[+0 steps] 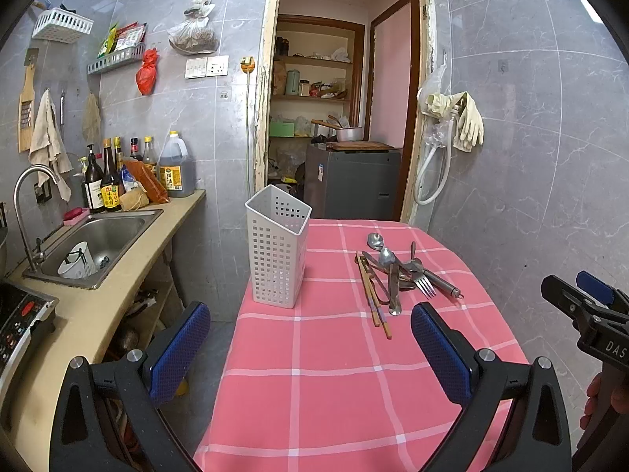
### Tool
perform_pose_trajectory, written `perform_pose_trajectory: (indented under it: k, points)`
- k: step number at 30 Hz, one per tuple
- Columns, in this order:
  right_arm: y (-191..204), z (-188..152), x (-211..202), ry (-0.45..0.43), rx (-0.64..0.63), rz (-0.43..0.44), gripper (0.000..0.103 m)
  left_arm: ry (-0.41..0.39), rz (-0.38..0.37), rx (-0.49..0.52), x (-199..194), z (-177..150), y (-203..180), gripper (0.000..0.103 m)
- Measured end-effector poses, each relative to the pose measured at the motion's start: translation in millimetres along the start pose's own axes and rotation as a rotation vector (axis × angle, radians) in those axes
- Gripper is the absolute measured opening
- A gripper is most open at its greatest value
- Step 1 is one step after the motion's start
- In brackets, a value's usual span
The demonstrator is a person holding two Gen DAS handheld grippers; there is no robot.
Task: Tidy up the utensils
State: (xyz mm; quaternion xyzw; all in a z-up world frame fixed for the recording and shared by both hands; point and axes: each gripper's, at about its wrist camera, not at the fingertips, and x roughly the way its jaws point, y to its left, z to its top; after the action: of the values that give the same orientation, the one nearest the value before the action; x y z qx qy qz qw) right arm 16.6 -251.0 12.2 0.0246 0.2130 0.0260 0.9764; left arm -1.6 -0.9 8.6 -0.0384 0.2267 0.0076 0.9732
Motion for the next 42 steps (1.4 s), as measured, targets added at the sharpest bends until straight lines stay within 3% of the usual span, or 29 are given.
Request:
perform_pose_trajectory:
  k: [42]
  points:
    - [4.7, -1.9, 8.9, 0.001, 0.001, -0.019, 0.102, 0.01, -0.009, 0.004, 10.4, -3.3, 4.1, 0.103]
